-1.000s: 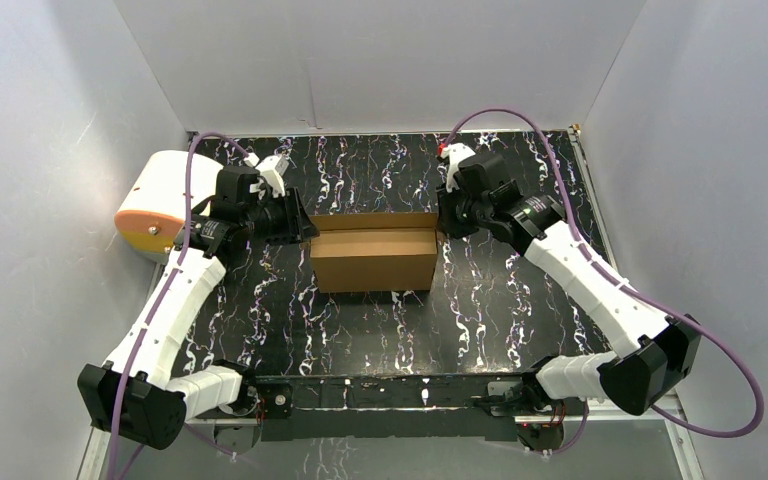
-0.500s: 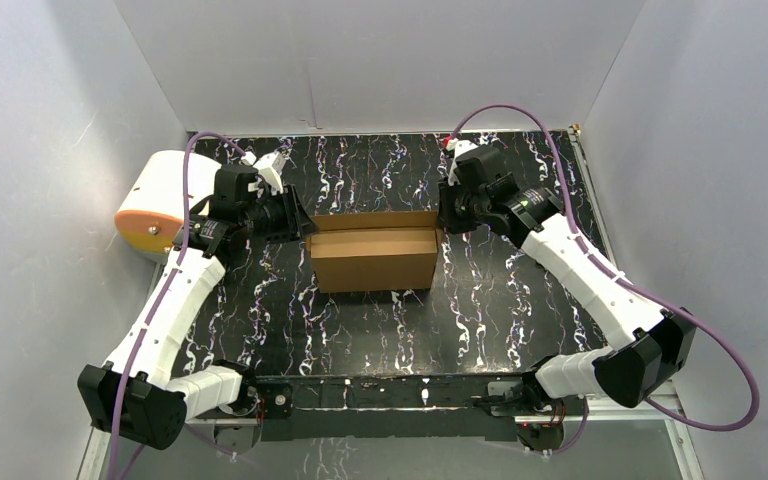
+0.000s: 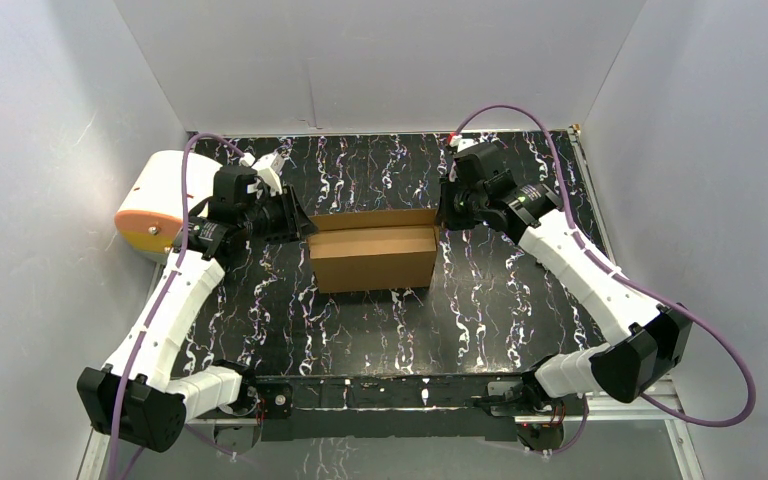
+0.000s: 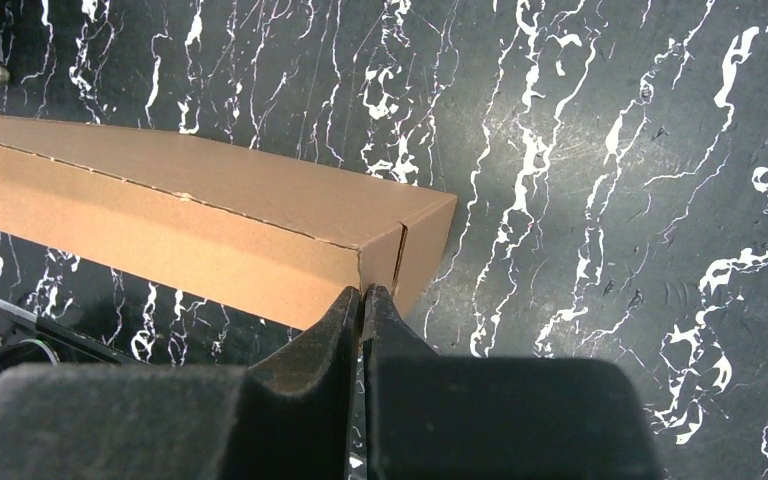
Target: Fold the paper box
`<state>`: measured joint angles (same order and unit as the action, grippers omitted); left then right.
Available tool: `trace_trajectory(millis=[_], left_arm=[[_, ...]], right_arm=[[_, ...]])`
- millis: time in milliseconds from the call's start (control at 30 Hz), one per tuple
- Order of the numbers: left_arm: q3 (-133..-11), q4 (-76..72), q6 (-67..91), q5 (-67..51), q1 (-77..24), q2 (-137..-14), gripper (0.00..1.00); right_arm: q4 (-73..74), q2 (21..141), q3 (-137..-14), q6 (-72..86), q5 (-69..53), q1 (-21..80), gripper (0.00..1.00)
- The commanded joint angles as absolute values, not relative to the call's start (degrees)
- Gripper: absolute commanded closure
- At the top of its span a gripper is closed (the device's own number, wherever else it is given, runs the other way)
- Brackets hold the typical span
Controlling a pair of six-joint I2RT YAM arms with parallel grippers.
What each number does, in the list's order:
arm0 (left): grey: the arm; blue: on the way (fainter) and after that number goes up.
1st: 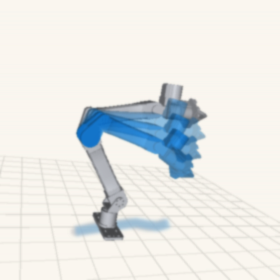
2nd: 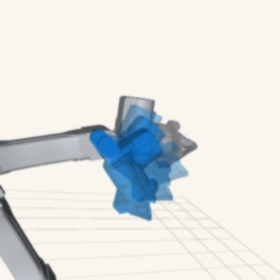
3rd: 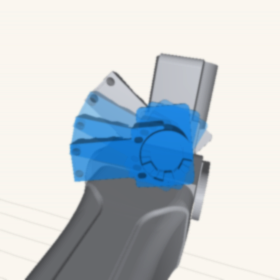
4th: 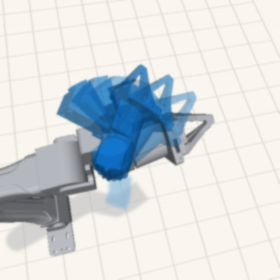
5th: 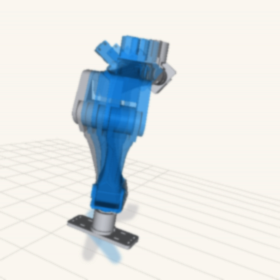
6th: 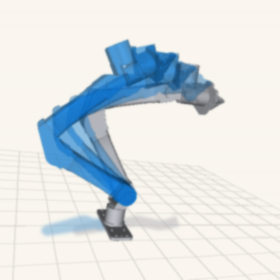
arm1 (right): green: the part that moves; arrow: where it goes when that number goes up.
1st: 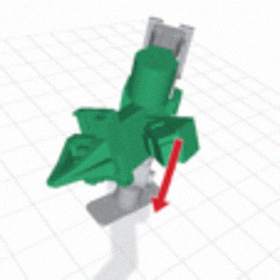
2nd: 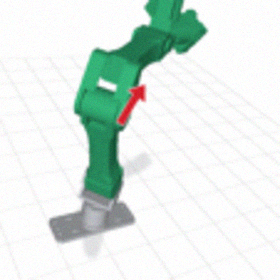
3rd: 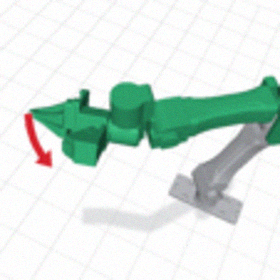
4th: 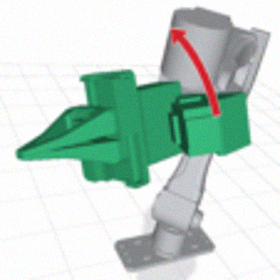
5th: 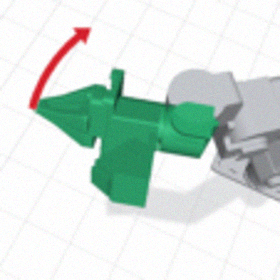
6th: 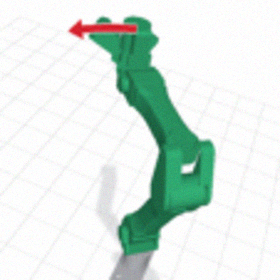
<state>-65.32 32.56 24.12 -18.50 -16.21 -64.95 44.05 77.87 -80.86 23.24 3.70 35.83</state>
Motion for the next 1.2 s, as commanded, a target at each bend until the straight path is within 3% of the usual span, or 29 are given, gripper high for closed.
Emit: trace_trajectory(millis=[0,1167], left_arm=[[-64.84,31.38,25.04,-21.87,-16.3,-63.1,0.7],[-64.12,32.83,23.86,-19.78,-16.57,-61.93,0.72]], right_arm=[[41.78,77.37,-82.27,26.25,1.82,36.06,0.9],[39.73,75.76,-76.21,23.93,1.86,36.12,0.98]])
